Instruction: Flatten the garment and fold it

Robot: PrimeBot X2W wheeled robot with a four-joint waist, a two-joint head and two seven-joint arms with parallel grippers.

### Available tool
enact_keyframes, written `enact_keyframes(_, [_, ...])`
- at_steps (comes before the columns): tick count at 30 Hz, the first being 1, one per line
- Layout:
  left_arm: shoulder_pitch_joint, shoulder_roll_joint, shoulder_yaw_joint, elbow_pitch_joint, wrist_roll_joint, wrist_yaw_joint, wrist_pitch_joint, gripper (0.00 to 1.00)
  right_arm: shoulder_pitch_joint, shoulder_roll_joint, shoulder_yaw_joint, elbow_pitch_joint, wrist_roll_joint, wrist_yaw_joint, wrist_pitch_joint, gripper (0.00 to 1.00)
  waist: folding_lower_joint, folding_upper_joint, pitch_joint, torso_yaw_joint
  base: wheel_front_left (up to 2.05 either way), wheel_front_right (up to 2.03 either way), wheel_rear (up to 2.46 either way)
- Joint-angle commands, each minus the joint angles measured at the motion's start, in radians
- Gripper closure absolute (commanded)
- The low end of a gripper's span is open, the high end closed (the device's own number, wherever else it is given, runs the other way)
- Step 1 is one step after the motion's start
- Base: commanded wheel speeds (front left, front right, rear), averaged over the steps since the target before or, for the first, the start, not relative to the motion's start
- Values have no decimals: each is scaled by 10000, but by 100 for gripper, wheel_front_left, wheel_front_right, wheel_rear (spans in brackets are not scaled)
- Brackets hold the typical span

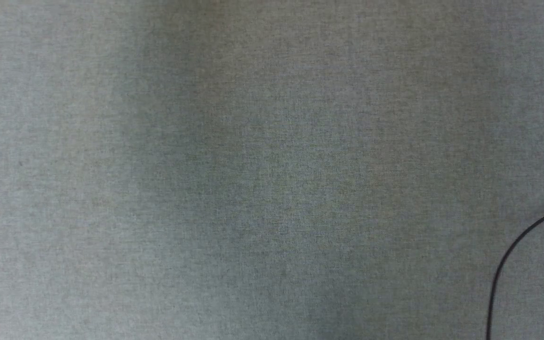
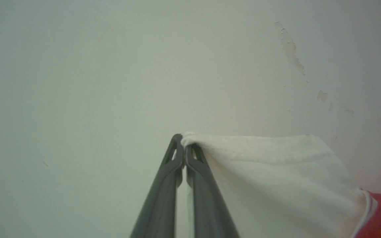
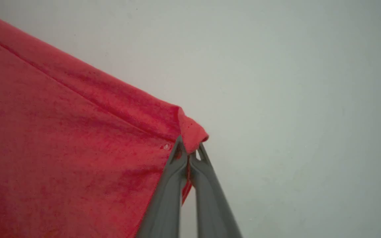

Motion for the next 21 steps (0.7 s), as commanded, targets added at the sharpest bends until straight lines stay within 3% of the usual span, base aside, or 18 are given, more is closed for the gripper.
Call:
enact_keyframes(1, [690, 22, 116, 35, -87, -60, -98, 100, 570, 118, 120, 452, 80, -9, -284, 100, -2, 0, -250, 31, 0, 0, 0])
enact_keyframes(11, [5276, -124, 1202, -1457, -417, -259, -150, 100, 3497, 565, 1361, 1521, 917, -9, -1448, 100, -2, 0, -1641, 50, 0, 0, 0])
enact_keyframes(21, [11357, -900, 1698, -3516, -100, -346, -151, 100, 7025, 99, 3376, 584, 1794, -9, -1631, 100, -2, 0, -3164, 267, 0, 0, 0])
